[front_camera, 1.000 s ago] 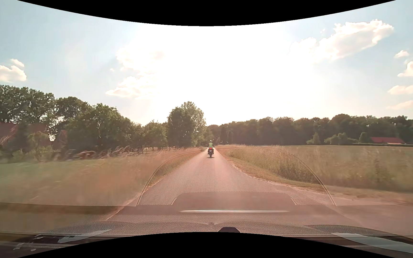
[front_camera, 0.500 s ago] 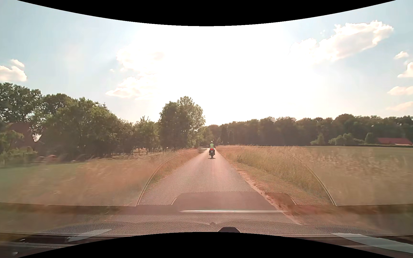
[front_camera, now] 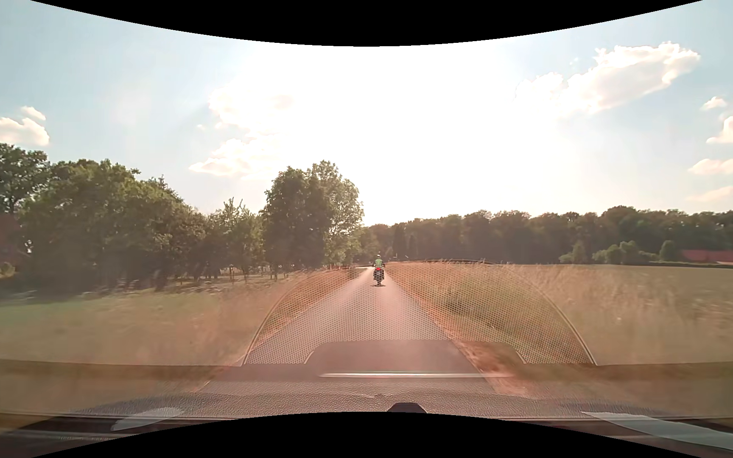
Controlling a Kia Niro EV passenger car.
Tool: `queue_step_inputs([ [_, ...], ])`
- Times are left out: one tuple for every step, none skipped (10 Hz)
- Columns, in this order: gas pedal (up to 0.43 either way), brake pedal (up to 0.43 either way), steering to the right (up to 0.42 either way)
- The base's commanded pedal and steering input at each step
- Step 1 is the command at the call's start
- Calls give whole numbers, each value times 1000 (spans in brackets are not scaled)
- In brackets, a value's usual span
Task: Follow the waypoints while adhering to traffic rules and regulations
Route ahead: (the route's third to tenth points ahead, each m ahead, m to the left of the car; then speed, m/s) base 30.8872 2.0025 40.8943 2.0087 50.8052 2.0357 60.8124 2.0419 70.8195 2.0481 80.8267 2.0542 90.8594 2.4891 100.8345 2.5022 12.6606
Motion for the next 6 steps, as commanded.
queue_step_inputs([
  [197,0,-1],
  [197,0,-2],
  [197,0,-2],
  [189,0,-2],
  [177,0,-2],
  [157,0,-1],
])
